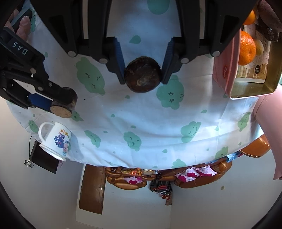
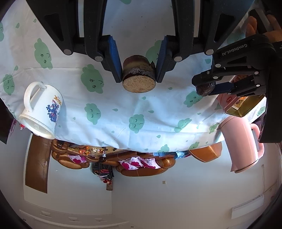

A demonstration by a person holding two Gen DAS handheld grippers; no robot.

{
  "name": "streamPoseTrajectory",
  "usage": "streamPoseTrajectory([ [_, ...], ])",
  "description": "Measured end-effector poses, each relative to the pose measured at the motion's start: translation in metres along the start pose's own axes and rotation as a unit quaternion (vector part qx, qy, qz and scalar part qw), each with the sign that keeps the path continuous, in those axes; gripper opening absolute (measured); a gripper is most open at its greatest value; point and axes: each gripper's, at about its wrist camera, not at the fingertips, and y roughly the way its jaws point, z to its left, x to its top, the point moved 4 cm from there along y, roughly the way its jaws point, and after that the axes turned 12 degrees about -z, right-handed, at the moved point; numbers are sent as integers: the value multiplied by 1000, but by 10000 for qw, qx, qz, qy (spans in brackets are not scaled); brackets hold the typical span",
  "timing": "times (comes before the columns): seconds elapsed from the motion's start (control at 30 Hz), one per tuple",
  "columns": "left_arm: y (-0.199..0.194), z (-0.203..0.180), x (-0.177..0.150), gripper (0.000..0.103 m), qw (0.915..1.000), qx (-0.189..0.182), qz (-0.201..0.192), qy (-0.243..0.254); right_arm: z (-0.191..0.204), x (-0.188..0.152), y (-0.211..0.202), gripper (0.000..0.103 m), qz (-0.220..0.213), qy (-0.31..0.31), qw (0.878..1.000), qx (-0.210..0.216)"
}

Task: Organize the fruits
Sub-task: 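Lift and carry both cakes toward the tin box with both tools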

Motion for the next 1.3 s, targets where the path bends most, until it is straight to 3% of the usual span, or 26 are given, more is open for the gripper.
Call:
streamPoseTrajectory([
  [1.3, -45, 1, 12, 42, 9914, 373, -1246, 117, 9, 11, -32, 40, -879, -315, 9956, -80],
])
